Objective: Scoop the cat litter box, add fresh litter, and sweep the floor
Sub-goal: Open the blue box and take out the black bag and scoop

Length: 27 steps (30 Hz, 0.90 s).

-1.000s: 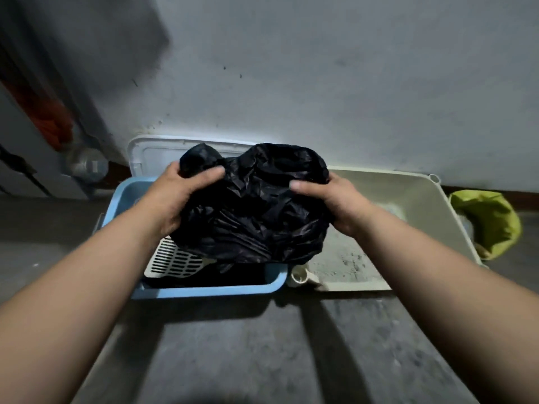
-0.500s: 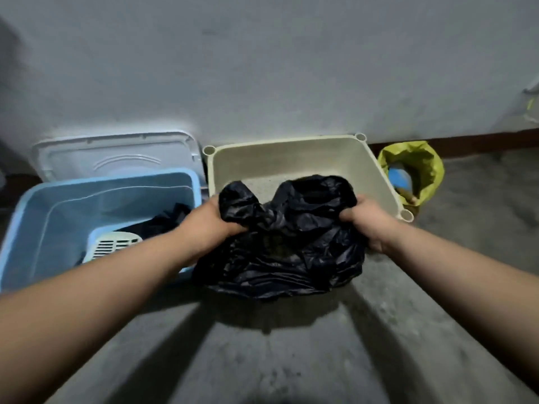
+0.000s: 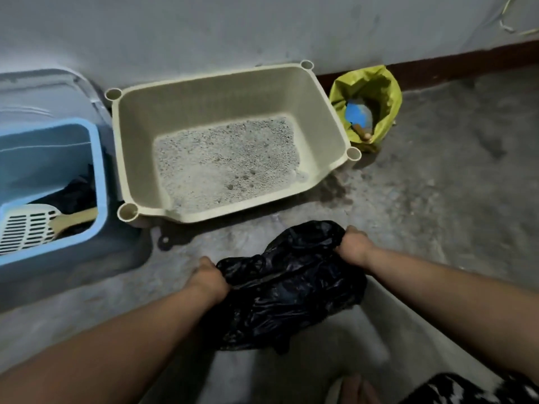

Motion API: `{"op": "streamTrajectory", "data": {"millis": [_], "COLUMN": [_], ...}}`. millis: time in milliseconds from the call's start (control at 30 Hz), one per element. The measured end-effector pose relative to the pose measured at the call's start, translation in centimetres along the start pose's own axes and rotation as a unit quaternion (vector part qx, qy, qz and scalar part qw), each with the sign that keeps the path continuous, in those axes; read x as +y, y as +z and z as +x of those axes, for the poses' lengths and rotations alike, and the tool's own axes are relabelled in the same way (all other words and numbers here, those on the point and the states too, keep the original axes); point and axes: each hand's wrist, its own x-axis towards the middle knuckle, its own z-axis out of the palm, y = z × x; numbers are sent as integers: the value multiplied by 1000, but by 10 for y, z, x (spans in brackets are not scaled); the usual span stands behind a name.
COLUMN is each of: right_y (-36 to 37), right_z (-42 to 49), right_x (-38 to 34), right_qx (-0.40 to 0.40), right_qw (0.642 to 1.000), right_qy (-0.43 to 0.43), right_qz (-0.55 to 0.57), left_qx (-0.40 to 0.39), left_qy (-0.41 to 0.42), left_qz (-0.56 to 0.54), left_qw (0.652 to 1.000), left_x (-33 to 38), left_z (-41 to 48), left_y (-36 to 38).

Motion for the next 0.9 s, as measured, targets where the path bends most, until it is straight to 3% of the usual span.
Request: {"op": "streamTrajectory", "data": {"millis": [33, 100, 133, 200, 233, 300, 367, 400, 467, 533, 667, 767, 900], "right_y": [-2, -2, -2, 4, 7, 17, 30, 35, 43, 42, 32, 20, 9], "right_z": [-3, -4, -8, -21, -26, -30, -32, -32, -32, -30, -28, -25, -14], "right_x": [1, 3, 0, -6, -10, -12, -9, -5, 7, 17, 6, -18, -47], "right_qx": [2, 71, 128, 231, 262, 264, 168, 95, -76, -138, -39, 17, 45], "right_qw": [1000, 996, 991, 957, 927, 854, 798, 791, 814, 816, 845, 892, 850], "right_qy": [15, 12, -29, -164, -245, -407, -500, -499, -411, -370, -420, -330, -353], "right_qz": [19, 54, 19, -67, -114, -187, -293, -341, -404, -423, -329, -309, -388], "left_qx": [-5, 106, 185, 283, 275, 206, 123, 70, 15, 11, 10, -28, -87], "left_qy": [-6, 45, 133, 354, 412, 453, 437, 393, 292, 261, 318, 276, 237], "left_qz": [21, 38, 96, 193, 217, 252, 303, 317, 333, 334, 326, 303, 295], "left_qw": [1000, 993, 969, 870, 841, 830, 838, 860, 897, 906, 890, 912, 922], "left_x": [-5, -5, -3, 5, 12, 27, 36, 39, 39, 32, 31, 36, 30], "left_z": [-3, -7, -12, -19, -23, -29, -30, -27, -21, -15, -18, -22, -30], "left_y": [3, 6, 5, 3, 1, 5, 16, 20, 16, 11, 4, 2, 9]}}
